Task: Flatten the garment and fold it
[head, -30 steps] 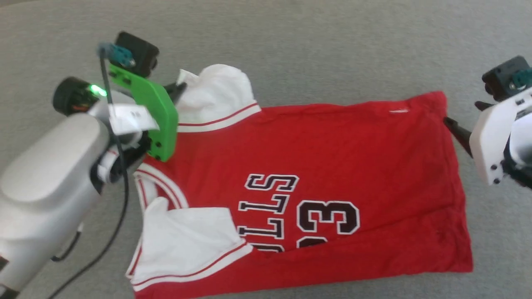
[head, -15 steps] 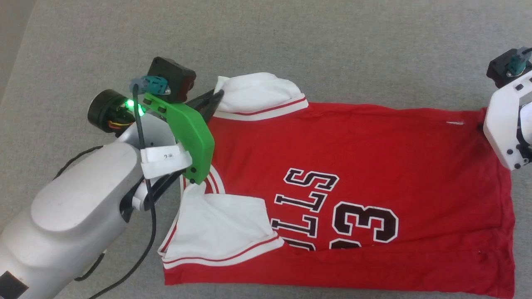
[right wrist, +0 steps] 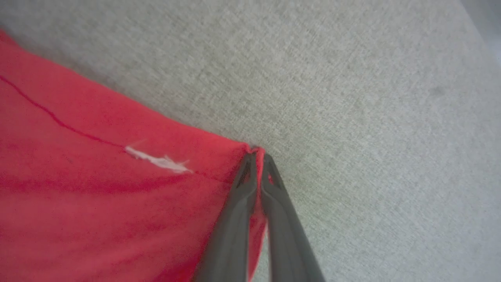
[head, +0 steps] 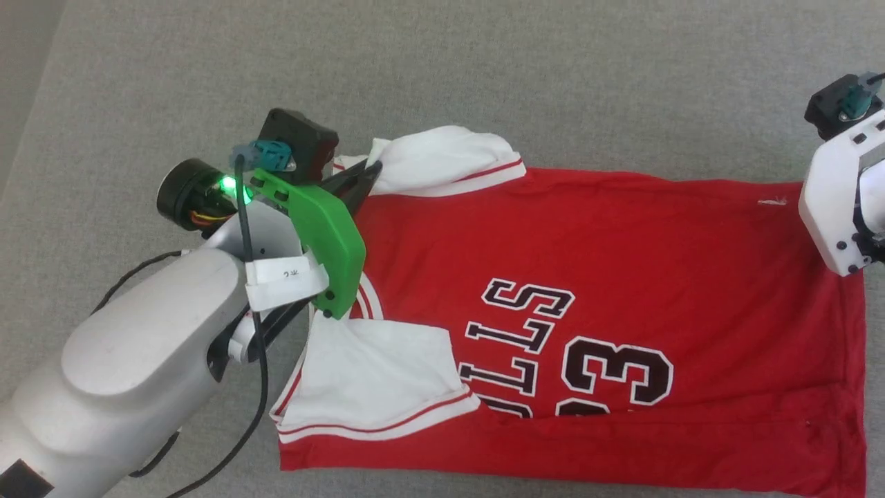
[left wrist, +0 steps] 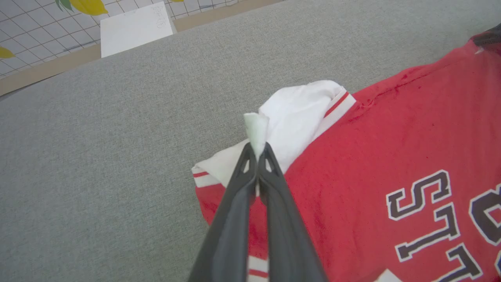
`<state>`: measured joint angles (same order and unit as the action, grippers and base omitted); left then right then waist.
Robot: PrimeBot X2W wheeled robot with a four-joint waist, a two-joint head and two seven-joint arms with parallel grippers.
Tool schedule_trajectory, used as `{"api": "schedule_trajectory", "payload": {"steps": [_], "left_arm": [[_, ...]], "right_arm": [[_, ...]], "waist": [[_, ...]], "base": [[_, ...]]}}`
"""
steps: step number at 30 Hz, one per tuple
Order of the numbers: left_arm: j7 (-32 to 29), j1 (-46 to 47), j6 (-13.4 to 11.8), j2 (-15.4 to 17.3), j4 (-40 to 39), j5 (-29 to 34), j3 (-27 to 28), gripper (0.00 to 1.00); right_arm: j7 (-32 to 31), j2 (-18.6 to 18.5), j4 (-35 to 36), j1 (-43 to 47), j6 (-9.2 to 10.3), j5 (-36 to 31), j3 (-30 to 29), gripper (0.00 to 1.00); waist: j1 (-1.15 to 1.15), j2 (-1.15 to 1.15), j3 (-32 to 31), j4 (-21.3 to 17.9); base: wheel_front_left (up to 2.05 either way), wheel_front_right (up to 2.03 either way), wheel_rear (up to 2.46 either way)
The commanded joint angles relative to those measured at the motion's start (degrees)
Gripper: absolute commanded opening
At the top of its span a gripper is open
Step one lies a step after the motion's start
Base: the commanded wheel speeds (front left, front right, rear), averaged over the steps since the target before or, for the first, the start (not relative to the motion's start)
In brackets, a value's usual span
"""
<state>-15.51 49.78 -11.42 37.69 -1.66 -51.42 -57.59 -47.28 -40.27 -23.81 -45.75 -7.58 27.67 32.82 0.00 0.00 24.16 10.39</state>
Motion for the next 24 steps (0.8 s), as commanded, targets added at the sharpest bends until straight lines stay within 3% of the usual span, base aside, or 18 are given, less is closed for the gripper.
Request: {"api": "schedule_trajectory", "payload": {"steps": [1, 8, 14, 24], "left_arm": [[0.45, -1.18, -0.4, -0.18, 0.48, 0.12, 0.14, 0.0], [1.28, -3.76, -0.88, 0.06, 1.95, -1.17, 0.03, 0.0], [2.21, -7.68, -2.77, 0.69, 1.56, -3.39, 0.58, 0.0], [2.38, -16.67, -7.01, 5.85, -3.99, -6.95, 0.74, 0.0]], "right_arm": [[0.68, 0.99, -1.36, 1.83, 0.09, 0.95, 0.57, 0.0], [7.63, 1.79, -0.71, 3.84, 0.09, 5.42, -1.41, 0.0], [12.96, 0.91, 1.97, 8.12, 0.09, 8.49, -2.43, 0.0], [16.6, 0.1, 7.4, 20.66, 0.09, 10.42, -6.69, 0.0]], "waist": [[0.0, 0.0, -1.79, -0.74], [0.0, 0.0, -7.52, -1.93], [0.0, 0.0, -12.15, -2.64], [0.0, 0.0, -17.54, -3.41]], "base": [[0.0, 0.0, 0.0], [0.0, 0.0, 0.0], [0.0, 0.0, 0.0], [0.0, 0.0, 0.0]]}}
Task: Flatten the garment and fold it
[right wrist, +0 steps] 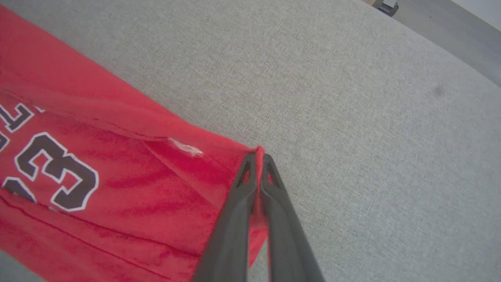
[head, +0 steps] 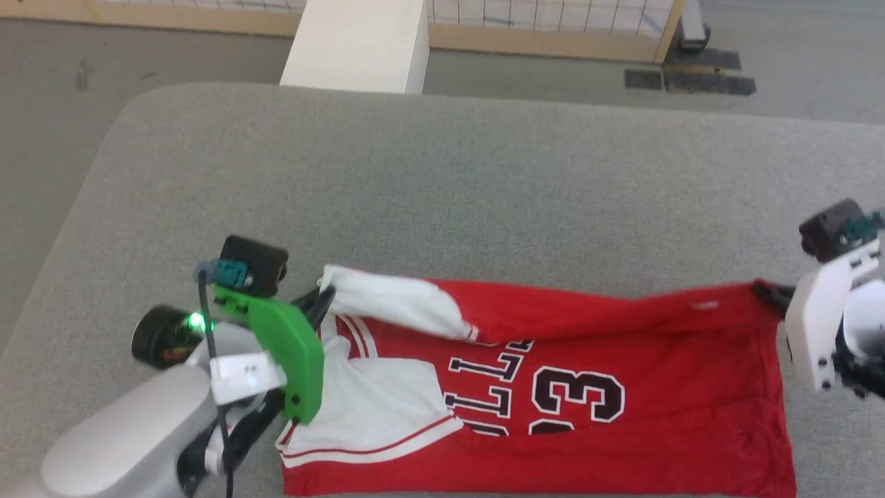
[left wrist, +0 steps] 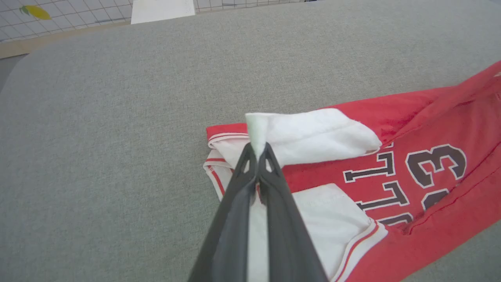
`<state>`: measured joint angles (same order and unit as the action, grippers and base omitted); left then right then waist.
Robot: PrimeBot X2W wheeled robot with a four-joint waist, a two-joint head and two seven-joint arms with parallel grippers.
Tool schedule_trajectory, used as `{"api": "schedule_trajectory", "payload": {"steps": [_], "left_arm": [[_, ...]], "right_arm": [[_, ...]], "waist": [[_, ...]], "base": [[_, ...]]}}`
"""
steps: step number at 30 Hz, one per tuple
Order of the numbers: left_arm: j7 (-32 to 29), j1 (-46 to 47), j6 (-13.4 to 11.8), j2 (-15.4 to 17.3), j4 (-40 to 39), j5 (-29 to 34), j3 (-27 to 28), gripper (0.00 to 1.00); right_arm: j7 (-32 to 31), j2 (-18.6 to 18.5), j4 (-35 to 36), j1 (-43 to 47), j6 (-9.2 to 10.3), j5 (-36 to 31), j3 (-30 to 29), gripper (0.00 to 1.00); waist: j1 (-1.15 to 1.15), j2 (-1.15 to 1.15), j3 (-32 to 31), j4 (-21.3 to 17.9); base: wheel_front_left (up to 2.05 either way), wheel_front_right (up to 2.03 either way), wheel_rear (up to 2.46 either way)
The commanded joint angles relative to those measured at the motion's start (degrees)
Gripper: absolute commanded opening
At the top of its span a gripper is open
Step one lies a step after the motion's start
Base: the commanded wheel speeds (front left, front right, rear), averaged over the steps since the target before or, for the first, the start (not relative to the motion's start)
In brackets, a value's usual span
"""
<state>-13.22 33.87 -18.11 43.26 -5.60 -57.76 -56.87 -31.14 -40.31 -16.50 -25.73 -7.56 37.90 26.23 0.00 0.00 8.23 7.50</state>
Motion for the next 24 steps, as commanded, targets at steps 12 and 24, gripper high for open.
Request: {"api": "schedule_trajectory", "payload": {"steps": [12, 24], "left_arm": [[-1.1, -9.53, -4.19, 5.38, -3.31, -3.12, -1.96, 0.0], [-8.38, -12.46, -4.0, 7.07, -2.6, -5.85, -5.89, 0.0]], "right_arm": [[-2.87, 1.16, 5.87, 16.67, 0.08, -4.82, -8.45, 0.0], [-5.22, 2.71, 9.82, 21.09, 0.08, -8.84, -8.48, 0.0]], "waist": [[0.0, 0.0, -2.86, -0.9], [0.0, 0.0, -2.24, -0.94]], "base": [[0.0, 0.0, 0.0], [0.0, 0.0, 0.0]]}}
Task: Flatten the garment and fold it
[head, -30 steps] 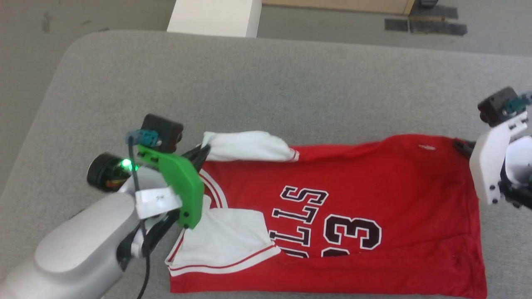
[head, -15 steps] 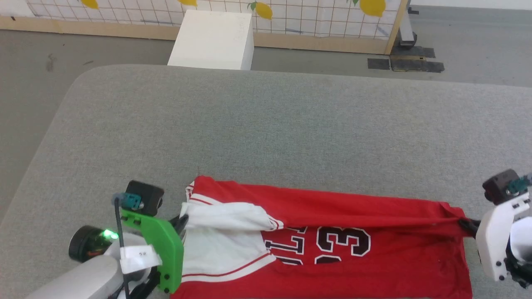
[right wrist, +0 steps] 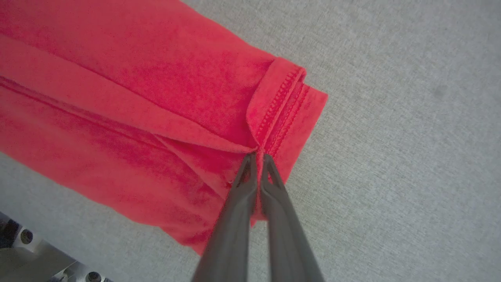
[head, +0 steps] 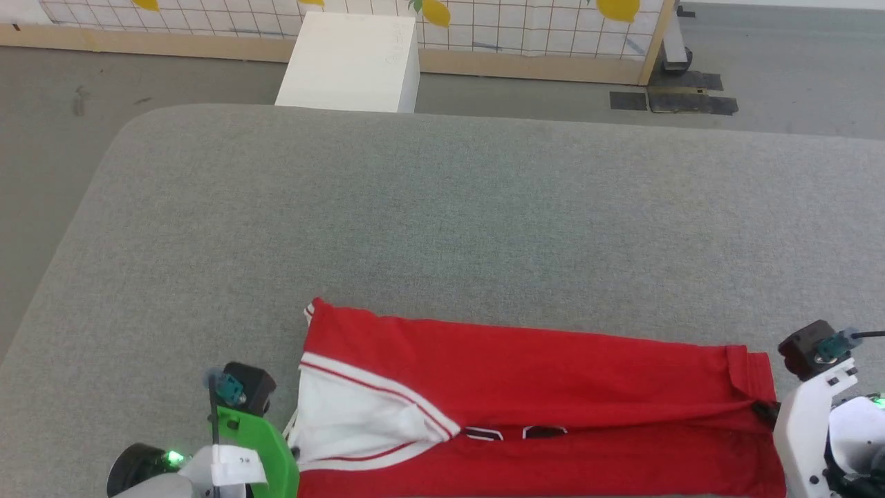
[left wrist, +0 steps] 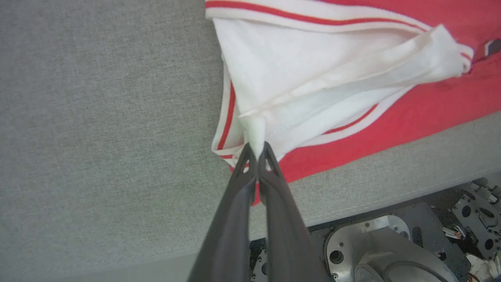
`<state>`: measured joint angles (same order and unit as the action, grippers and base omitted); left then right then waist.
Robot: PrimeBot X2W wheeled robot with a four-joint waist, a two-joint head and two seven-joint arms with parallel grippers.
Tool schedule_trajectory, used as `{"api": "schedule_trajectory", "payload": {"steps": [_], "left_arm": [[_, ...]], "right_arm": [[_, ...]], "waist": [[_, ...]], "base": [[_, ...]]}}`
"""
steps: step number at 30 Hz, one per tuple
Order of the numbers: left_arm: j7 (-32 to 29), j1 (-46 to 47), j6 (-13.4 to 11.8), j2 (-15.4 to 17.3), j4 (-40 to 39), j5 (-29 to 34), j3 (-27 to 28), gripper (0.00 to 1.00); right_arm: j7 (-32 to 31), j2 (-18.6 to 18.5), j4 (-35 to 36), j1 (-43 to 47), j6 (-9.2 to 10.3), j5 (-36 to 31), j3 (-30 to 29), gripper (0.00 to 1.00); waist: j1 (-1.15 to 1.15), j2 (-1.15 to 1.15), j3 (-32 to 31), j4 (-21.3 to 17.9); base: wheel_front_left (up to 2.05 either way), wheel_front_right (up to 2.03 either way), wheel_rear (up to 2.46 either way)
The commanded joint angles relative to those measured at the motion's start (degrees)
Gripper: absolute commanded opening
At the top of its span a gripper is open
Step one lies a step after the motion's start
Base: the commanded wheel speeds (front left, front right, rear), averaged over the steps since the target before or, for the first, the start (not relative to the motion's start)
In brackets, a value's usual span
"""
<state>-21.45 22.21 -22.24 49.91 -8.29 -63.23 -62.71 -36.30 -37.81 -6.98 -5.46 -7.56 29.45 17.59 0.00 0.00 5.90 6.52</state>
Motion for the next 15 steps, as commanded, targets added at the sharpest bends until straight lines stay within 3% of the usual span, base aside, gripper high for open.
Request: {"api": "schedule_trajectory", "payload": {"steps": [1, 7, 8, 9, 10, 15], "left_arm": [[-0.63, -0.81, 0.15, 0.41, 0.18, -0.32, -0.38, 0.0], [-1.58, -0.23, 0.52, -1.41, 2.19, 0.75, -1.84, 0.0], [-1.67, -0.08, 0.67, -1.9, 2.77, 0.92, -2.07, 0.13], [-1.71, 0.14, 0.76, -2.24, 3.23, 1.3, -2.32, 0.77], [-1.67, 0.4, 0.89, -2.66, 3.84, 1.77, -2.61, 1.0], [-1.15, 0.75, 2.28, -3.77, 5.81, 2.82, -3.54, 1.0]], "right_arm": [[-0.08, 0.19, 0.48, 0.92, 0.08, -0.6, 0.61, 0.0], [-1.53, 0.87, -0.09, 1.12, 0.08, -1.73, 2.29, 0.0], [-1.8, 1.09, -0.36, 1.06, 0.08, -2.03, 2.25, 0.15], [-2.19, 1.31, -0.74, 1.06, 0.08, -2.17, 2.07, 1.0], [-2.82, 1.65, -0.98, 1.16, 0.08, -2.08, 2.19, 1.0], [-4.72, 2.57, 0.34, 0.87, 0.08, 0.58, 2.54, 1.0]], "waist": [[0.0, 0.0, 0.19, 0.07], [0.0, 0.0, 0.73, 0.2], [0.0, 0.0, 0.77, 0.22], [0.0, 0.0, 0.76, 0.25], [0.0, 0.0, 0.7, 0.28], [0.0, 0.0, -0.79, 0.02]], "base": [[0.0, 0.0, 0.0], [0.0, 0.0, 0.0], [0.0, 0.0, 0.0], [0.0, 0.0, 0.0], [0.0, 0.0, 0.0], [0.0, 0.0, 0.0]]}}
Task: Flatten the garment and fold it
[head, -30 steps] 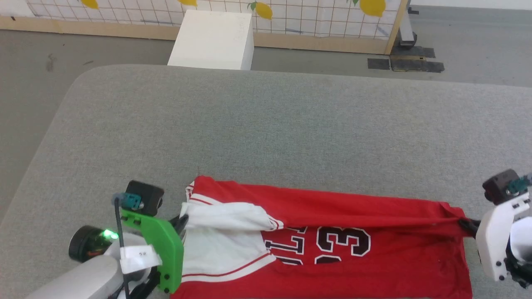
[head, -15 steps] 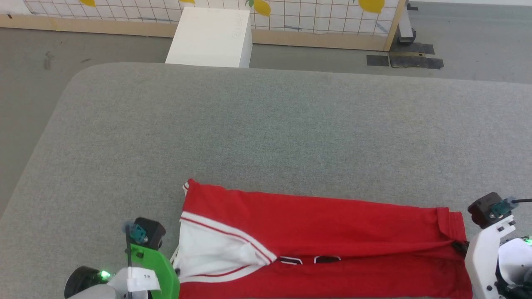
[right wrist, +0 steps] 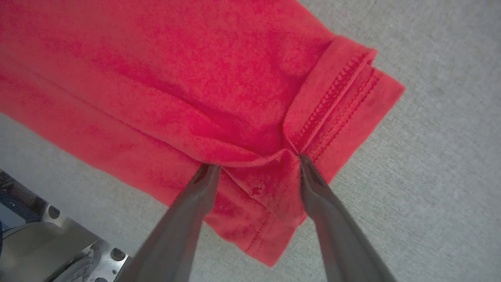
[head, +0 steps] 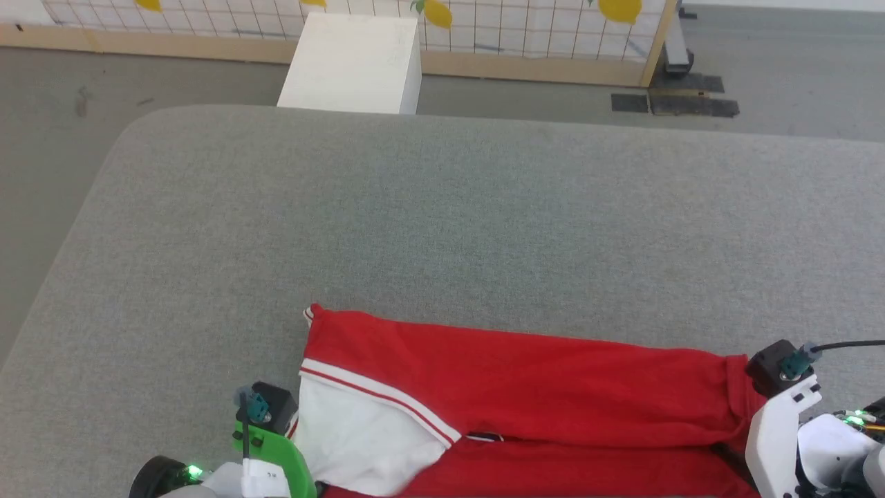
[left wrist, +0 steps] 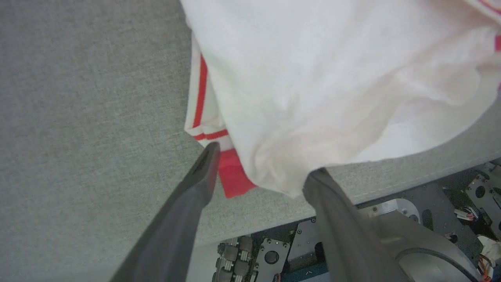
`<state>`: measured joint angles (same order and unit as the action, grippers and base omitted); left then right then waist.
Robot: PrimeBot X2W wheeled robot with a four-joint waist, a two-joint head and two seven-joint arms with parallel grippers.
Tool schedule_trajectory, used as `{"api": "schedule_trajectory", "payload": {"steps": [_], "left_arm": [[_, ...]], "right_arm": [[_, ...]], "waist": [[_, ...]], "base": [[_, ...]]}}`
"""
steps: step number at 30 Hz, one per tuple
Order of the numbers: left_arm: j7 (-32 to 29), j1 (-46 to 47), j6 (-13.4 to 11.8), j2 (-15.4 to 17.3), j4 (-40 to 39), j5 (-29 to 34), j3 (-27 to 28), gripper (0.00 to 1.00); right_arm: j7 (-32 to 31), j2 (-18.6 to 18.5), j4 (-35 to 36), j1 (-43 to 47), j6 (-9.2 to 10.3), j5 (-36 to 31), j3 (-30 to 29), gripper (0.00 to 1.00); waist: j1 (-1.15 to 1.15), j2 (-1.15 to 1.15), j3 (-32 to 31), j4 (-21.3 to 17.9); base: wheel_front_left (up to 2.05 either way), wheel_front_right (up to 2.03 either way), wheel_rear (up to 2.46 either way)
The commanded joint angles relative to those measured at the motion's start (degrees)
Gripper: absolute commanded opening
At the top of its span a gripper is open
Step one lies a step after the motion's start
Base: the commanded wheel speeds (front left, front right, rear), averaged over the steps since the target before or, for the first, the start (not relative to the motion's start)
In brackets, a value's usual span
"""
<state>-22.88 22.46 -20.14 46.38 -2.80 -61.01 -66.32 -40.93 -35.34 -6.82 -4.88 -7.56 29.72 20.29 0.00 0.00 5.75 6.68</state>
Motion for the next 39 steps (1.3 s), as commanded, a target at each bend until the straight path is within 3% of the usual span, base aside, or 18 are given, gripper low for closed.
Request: {"api": "schedule_trajectory", "payload": {"steps": [1, 6, 9, 15, 17, 21, 29, 39], "left_arm": [[0.71, 0.63, 0.51, -0.31, 0.44, 0.67, 0.23, 1.0], [5.08, 2.32, 3.52, -0.54, -0.6, 1.34, 2.24, 1.0], [10.42, 3.28, 3.38, -0.63, -0.73, 1.5, 5.66, 1.0], [21.48, 3.17, 0.76, -1.83, 0.32, 2.04, 11.79, 1.0], [27.93, 2.14, -1.8, -2.89, 1.57, 2.8, 14.75, 1.0], [35.15, 0.17, -4.8, -4.34, 2.56, 3.62, 18.4, 1.0], [37.83, -4.88, -7.19, -5.67, 1.51, 13.33, 22.93, 1.0], [37.87, -16.45, -5.05, -9.39, -1.61, 25.27, 29.94, 1.0]], "right_arm": [[-0.37, 0.12, 0.62, 0.05, 0.08, 0.79, -0.47, 1.0], [-2.35, 0.77, 2.29, -0.59, 0.08, 2.03, -3.5, 1.0], [-2.45, 3.04, 3.62, -0.56, 0.08, 3.13, -6.68, 1.0], [0.04, 7.47, 6.02, 0.53, 0.08, 0.88, -12.3, 1.0], [0.9, 10.66, 6.25, 1.83, 0.08, -1.27, -15.69, 1.0], [1.15, 14.72, 6.29, 4.12, 0.08, -5.43, -20.18, 1.0], [1.2, 22.94, 6.18, 7.55, 0.08, -13.51, -27.82, 1.0], [2.16, 28.94, 5.09, 8.84, 0.08, -20.16, -34.39, 1.0]], "waist": [[0.0, 0.0, -1.05, -0.21], [0.0, 0.0, -3.64, -0.18], [0.0, 0.0, -5.52, -0.07], [0.0, 0.0, -7.12, 0.17], [0.0, 0.0, -7.18, 0.33], [0.0, 0.0, -6.71, 0.55], [0.0, 0.0, -5.34, 0.97], [0.0, 0.0, -4.02, 1.83]], "base": [[0.0, 0.0, 0.0], [0.0, 0.0, 0.0], [0.0, 0.0, 0.0], [0.0, 0.0, 0.0], [0.0, 0.0, 0.0], [0.0, 0.0, 0.0], [0.0, 0.0, 0.0], [0.0, 0.0, 0.0]]}}
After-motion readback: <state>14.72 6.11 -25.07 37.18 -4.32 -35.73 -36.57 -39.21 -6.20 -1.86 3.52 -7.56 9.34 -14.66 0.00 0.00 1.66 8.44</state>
